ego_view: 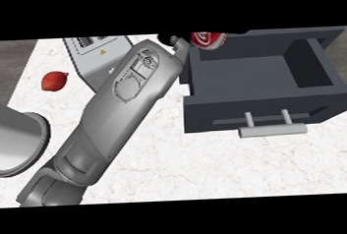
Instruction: Pick up the can, place it into the drawer and close the drawer
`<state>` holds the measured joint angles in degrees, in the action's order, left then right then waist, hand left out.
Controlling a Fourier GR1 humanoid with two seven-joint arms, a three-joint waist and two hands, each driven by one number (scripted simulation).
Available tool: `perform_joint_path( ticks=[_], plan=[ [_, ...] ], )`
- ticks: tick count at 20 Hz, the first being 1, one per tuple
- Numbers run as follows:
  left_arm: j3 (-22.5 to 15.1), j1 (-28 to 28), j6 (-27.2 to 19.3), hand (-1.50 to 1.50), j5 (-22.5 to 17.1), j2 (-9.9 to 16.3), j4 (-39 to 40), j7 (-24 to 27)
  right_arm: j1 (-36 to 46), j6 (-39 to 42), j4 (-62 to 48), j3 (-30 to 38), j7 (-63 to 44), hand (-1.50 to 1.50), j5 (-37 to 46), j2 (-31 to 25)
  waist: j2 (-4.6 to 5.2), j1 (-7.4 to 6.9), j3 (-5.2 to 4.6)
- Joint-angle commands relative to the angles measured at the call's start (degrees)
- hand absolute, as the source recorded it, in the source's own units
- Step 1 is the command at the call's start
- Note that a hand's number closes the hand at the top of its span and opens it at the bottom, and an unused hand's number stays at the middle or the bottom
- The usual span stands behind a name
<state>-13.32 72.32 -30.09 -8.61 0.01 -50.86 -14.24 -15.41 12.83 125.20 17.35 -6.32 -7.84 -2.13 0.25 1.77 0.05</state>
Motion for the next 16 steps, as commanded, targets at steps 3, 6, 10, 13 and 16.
perform_joint_path(
  ticks=[3,6,10,13,16],
  plan=[
    [1.12,5.94,1.40,1.50,-2.29,-0.01,10.28,3.32,2.58,-2.83,-0.15,-1.86,-2.08,-1.50,3.29,1.49,0.12,-0.17,-0.01],
    [-1.69,9.59,-1.09,1.50,-6.39,-0.01,14.62,4.73,2.64,-0.75,-1.39,-0.04,-1.44,-1.50,0.14,-0.38,0.31,1.02,0.04],
    [-5.55,10.22,-1.82,1.50,-9.89,-0.01,17.89,7.23,4.19,-0.94,0.14,-0.85,-4.57,-1.50,0.48,-1.45,0.51,1.86,0.04],
    [-6.75,14.03,-2.06,1.50,-10.82,-0.01,21.09,5.81,3.76,-1.35,-2.00,-3.34,-0.23,-1.50,4.11,0.80,0.49,1.87,0.08],
    [-8.27,12.97,-2.93,1.50,-14.09,-0.01,22.74,7.97,6.05,-1.15,-4.29,-1.17,-0.63,-1.50,2.16,-0.84,0.77,2.74,0.11]
  ],
)
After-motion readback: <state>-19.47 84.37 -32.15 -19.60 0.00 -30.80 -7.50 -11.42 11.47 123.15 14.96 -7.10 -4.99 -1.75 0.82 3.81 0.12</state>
